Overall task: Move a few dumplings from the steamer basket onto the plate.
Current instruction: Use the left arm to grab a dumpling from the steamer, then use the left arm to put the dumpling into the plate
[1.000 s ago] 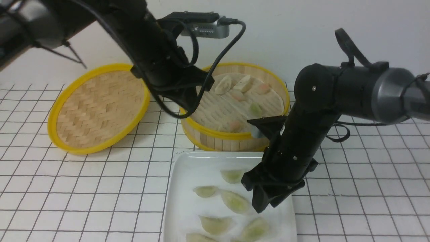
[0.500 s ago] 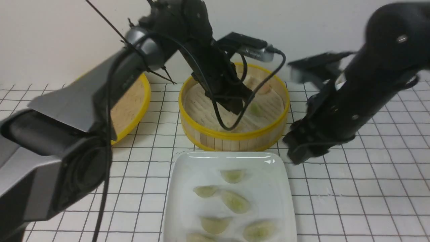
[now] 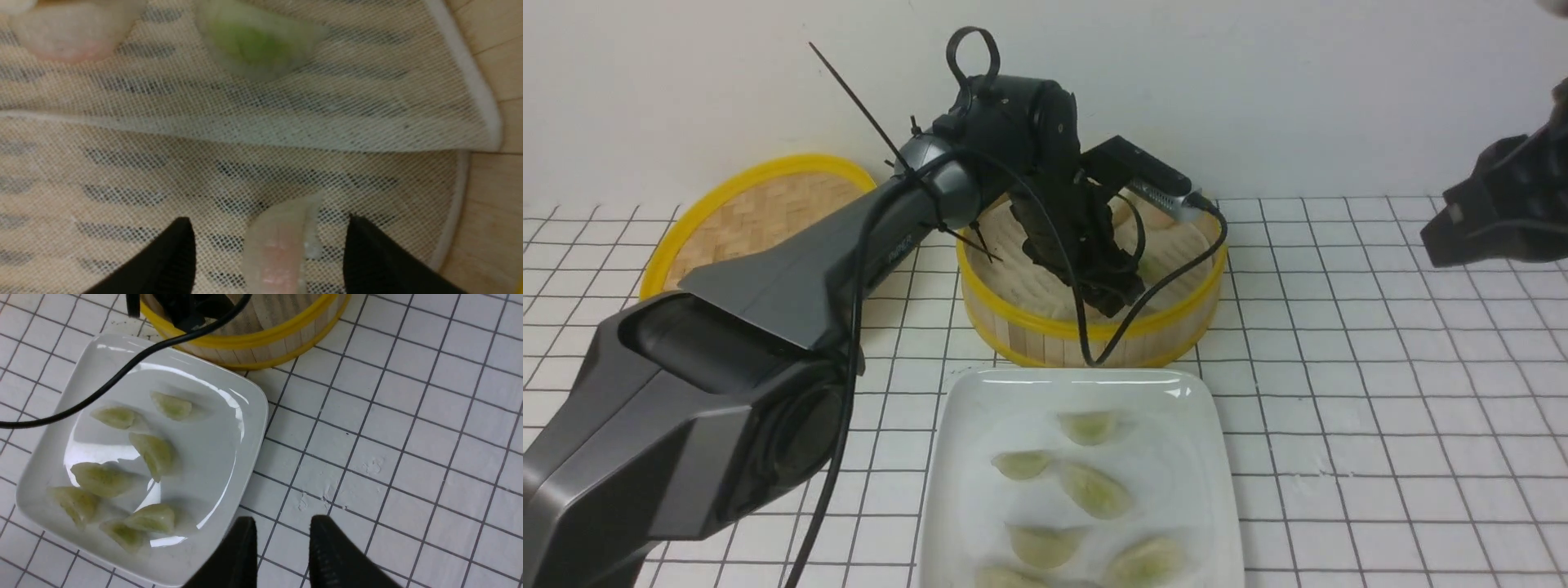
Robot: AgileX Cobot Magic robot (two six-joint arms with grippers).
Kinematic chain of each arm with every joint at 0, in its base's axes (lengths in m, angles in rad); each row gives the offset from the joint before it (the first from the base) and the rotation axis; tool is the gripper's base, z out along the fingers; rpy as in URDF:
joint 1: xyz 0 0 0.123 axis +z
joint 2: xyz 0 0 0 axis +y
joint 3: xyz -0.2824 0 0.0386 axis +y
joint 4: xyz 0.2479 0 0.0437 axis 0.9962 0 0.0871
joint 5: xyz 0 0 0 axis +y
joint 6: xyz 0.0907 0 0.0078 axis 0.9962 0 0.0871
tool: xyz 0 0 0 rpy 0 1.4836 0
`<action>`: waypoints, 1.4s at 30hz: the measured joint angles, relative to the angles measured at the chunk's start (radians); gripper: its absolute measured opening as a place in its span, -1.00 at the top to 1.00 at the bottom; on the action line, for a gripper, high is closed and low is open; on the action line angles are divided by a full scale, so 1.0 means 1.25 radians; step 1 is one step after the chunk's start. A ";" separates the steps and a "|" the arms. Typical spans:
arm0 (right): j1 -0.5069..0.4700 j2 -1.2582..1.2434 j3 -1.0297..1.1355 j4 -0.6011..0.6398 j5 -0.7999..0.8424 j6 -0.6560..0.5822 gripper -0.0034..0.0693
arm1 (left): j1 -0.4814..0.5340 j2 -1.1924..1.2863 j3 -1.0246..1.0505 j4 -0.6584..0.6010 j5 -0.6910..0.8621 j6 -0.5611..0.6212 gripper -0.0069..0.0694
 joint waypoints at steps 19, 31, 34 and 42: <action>0.000 0.000 0.005 0.027 0.001 -0.010 0.44 | -0.001 -0.109 -0.086 0.006 0.114 -0.116 0.37; 0.000 0.000 0.005 0.044 0.002 -0.013 0.44 | -0.036 -0.424 0.352 -0.057 0.121 -0.202 0.37; 0.000 0.000 0.005 0.044 0.002 -0.013 0.44 | -0.055 -0.409 0.432 -0.052 0.121 -0.198 0.37; 0.000 0.000 0.005 0.044 0.002 -0.035 0.44 | -0.069 -0.319 0.461 0.084 0.102 -0.221 -0.33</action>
